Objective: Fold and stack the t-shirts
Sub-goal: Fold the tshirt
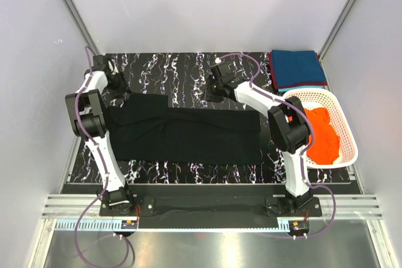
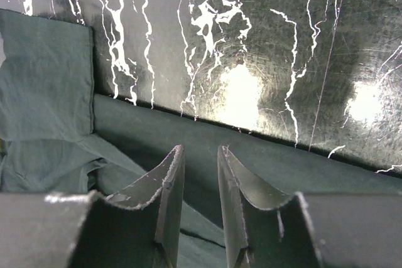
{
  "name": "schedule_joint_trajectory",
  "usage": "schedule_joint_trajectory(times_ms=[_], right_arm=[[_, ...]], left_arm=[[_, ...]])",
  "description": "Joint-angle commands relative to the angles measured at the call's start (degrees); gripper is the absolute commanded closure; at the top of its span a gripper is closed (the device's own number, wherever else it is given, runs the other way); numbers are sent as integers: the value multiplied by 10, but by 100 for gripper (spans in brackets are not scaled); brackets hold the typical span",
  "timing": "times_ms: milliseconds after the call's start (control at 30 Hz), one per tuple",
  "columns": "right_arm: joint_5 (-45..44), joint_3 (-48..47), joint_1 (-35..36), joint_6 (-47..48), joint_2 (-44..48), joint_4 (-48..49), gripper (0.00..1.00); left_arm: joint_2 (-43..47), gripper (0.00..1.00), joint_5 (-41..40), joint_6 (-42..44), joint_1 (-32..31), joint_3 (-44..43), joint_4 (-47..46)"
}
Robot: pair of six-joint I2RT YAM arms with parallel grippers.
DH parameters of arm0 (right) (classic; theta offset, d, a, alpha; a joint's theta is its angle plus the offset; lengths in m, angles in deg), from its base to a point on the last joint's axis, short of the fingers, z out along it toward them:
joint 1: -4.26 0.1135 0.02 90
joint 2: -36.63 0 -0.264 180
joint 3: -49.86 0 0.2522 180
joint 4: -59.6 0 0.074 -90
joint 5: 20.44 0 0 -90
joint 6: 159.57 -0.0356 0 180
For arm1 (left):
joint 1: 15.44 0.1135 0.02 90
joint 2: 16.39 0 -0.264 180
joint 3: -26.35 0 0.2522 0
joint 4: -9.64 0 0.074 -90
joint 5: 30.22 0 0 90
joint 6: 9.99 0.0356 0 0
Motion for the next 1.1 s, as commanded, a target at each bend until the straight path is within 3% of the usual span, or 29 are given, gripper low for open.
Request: schedule_joint_trajectory(times_ms=[0, 467, 667, 867, 1067], right_arm=[[7, -25, 2, 14, -5, 10, 66], [-9, -25, 2, 46, -2, 10, 64], [1, -28, 2, 41, -7, 9, 65], [2, -21, 2, 43, 0, 8, 64], [23, -11, 2, 58, 13, 6, 64]], left_arm=[[-22, 50, 45, 20, 0, -50, 4], [-73, 56, 89, 15, -4, -78, 7], [-69, 62, 46, 23, -21, -58, 12], [-67, 97, 45, 23, -30, -67, 25], [3, 100, 48, 14, -38, -64, 33]])
